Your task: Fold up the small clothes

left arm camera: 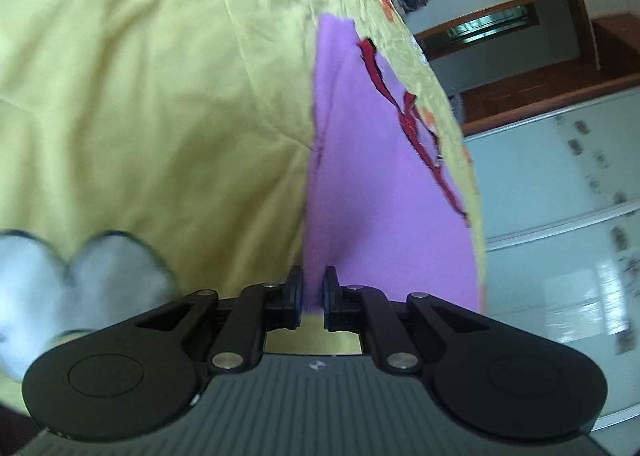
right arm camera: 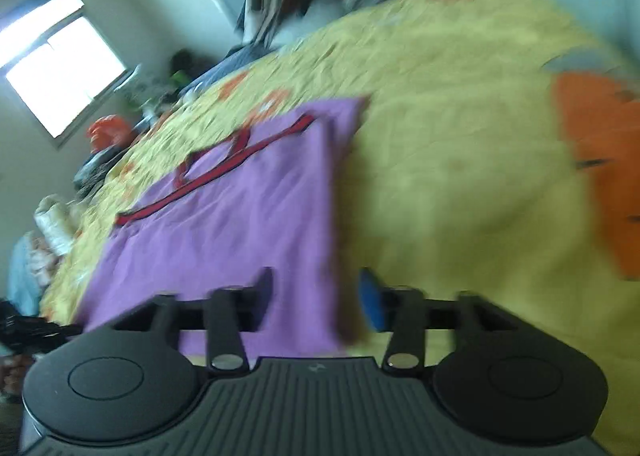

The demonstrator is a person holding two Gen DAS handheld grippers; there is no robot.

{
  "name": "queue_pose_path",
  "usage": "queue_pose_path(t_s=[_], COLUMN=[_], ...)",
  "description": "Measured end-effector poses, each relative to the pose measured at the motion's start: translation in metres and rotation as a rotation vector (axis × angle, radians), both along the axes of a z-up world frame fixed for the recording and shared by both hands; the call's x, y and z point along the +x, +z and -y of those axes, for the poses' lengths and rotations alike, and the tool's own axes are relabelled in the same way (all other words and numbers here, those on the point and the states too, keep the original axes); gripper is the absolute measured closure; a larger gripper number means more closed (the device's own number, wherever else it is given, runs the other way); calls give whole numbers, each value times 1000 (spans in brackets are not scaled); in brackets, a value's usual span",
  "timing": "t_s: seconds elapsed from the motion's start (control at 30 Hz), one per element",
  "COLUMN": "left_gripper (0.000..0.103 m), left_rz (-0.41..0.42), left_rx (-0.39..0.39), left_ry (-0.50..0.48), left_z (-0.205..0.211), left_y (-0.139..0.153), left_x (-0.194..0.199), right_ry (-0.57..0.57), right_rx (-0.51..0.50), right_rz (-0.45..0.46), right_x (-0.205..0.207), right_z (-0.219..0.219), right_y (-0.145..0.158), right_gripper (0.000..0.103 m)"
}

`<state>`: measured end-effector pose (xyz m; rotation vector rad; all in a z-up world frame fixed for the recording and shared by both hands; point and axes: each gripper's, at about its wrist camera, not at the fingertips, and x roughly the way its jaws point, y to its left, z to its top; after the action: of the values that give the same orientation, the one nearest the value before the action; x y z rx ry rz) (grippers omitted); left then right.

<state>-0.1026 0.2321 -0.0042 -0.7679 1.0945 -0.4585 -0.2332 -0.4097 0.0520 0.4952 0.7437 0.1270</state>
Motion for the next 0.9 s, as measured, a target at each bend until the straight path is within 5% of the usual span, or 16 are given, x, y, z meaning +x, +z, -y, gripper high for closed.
queue_pose_path(t_s=[0.17,0.3,0.33,0.53,0.7,0.9], left_gripper=[90,29,24,21,21,14], left_rz=[135,281,334,490,493,522], left_rx=[171,310,339,533,711,720], left_ry=[-40,-69,-68,-40,-8,25], left_z=[15,72,89,173,192,173], left_y=[38,60,62,53,28,19], left_x=[-8,8,13,59,92,99], right_ry=[27,71,80,75,94,78], right_rx=[-108,-199,-221,-316,-446,-507], right_rz=[35,95,107,75,41,78], right_x=[-21,8,18,122,176,188], right_z=[-12,-50,-62,-134,-172,-161], right_y=[14,18,17,3,-17,-28], right_gripper=[51,51,51,43,40,22])
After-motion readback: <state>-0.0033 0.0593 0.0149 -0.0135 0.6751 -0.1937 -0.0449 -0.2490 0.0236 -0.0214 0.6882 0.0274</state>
